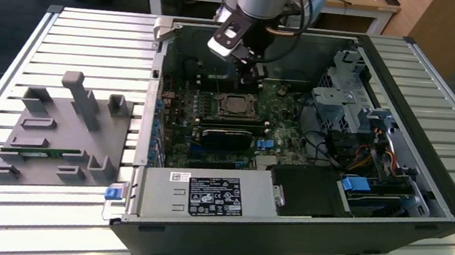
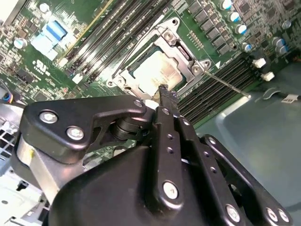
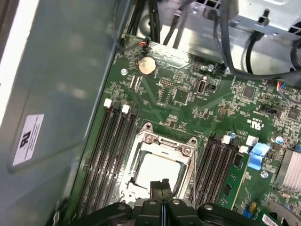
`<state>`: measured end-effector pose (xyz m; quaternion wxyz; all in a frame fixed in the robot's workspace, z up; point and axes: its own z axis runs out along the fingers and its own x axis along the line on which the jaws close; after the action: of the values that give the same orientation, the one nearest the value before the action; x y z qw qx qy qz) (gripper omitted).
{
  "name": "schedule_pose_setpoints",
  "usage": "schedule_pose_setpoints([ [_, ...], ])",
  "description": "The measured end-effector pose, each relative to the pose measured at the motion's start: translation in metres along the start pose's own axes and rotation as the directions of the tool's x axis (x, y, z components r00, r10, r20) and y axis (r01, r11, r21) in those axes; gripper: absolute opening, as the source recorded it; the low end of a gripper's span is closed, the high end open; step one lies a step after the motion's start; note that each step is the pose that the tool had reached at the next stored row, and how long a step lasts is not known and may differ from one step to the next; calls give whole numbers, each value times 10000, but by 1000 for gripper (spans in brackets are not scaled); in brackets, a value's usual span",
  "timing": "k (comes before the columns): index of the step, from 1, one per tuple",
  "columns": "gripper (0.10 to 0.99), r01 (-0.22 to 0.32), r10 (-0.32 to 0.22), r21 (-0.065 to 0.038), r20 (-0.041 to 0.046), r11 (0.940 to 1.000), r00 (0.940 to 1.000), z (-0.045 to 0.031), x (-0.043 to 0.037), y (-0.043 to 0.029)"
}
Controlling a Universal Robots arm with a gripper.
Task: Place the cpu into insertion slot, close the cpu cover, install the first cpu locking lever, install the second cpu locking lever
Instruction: 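Install the first cpu locking lever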
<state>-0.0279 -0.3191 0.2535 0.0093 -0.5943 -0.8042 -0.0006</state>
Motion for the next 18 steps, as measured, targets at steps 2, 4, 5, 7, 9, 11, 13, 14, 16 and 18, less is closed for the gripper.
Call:
schedule_pose_setpoints([
  [2, 106, 308, -308, 4, 2, 9995, 9995, 0, 0, -1],
  [4, 106, 665, -665, 10, 5, 9978, 9978, 0, 0, -1],
  [5, 106, 841, -841, 13, 7, 9965, 9965, 0, 0, -1],
  [7, 106, 1175, -1175, 18, 10, 9931, 9931, 0, 0, -1],
  [9, 106, 1495, -1495, 24, 13, 9888, 9888, 0, 0, -2],
  [11, 106, 1825, -1825, 30, 15, 9832, 9832, 1, 1, -2],
  [13, 106, 2150, -2150, 35, 17, 9766, 9766, 1, 1, -2],
  [14, 106, 2309, -2309, 38, 18, 9730, 9730, 1, 1, -2],
  [16, 106, 2606, -2606, 45, 20, 9654, 9654, 0, 1, -2],
  [18, 106, 3471, -3471, 60, 24, 9378, 9378, 1, 0, -2],
])
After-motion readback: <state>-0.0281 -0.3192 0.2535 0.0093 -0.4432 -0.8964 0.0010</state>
